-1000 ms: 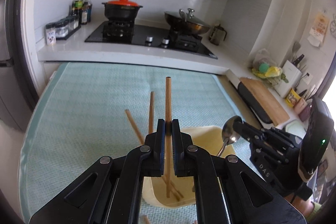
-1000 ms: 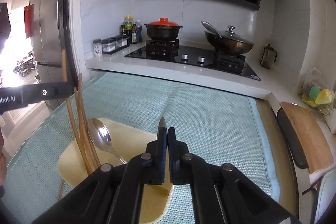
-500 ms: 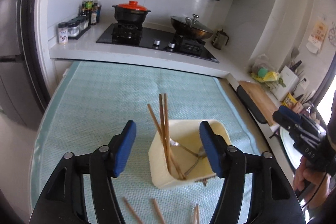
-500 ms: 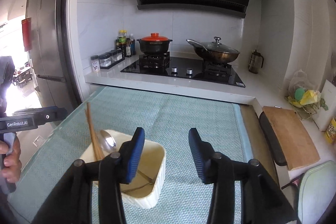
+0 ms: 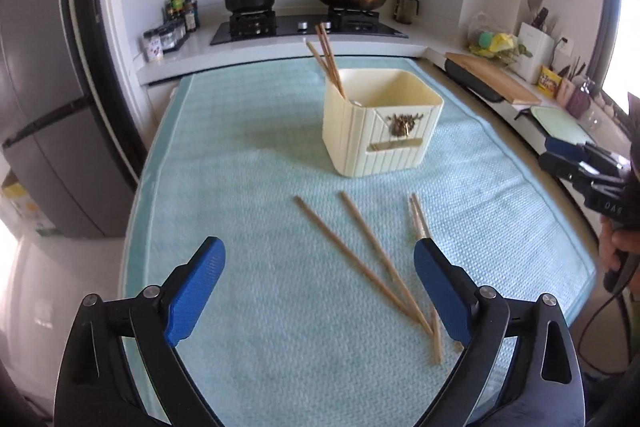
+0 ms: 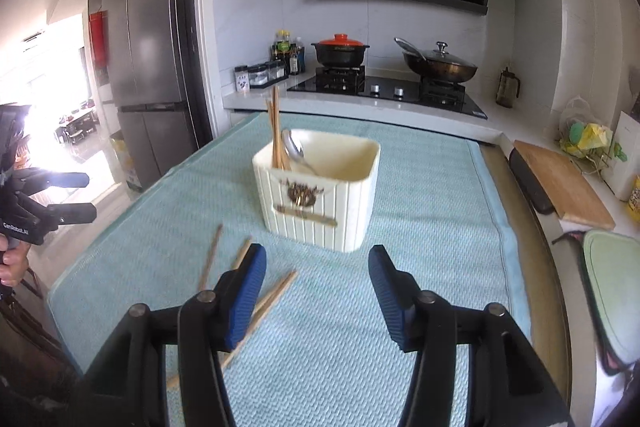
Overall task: Organize utensils
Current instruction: 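Withdraw both open tools back toward the remaining chopsticks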
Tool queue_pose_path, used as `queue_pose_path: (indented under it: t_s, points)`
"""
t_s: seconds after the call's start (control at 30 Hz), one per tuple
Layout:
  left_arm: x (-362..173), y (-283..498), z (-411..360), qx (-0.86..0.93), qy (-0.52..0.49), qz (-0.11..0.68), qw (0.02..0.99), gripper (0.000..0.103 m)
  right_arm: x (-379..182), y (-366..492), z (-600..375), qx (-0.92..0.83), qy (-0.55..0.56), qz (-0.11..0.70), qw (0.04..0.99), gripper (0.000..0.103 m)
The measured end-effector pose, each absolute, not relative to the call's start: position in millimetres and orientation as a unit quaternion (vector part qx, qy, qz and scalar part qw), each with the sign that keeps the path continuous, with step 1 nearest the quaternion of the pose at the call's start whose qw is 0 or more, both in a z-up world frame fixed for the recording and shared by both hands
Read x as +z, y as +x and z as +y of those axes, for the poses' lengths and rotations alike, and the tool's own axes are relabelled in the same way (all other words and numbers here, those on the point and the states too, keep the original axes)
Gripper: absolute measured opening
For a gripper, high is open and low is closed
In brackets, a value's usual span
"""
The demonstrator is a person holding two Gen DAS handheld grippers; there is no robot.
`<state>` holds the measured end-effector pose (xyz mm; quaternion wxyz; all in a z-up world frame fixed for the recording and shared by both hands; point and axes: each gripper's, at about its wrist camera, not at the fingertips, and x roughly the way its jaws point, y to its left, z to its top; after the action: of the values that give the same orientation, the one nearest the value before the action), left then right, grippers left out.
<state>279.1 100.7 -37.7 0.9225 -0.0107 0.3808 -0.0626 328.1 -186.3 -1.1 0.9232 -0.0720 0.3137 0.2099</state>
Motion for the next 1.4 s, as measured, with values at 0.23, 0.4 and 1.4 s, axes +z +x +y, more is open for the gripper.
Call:
queue_pose_path:
  t_s: [0.23,0.4,1.4]
  points:
    - [-84.8,262.3,92.2,-0.044,-0.076,0.391,0.916,0.096,-56.9,297.7,-208.5,0.171,-0.052,0.358,0.916,0.054]
    - [-107.7,262.3,98.4,-0.032,-0.105,0.407,0.907,0.096,-83.6,296.0,-234.6,0.144,0.0,0.398,0.906,0.054]
    - [-134.4,246.8,98.5,-0.011,-0.105,0.426,0.898,0.096,-135.2,380.2,-134.3,0.238,0.048,0.478,0.844,0.019]
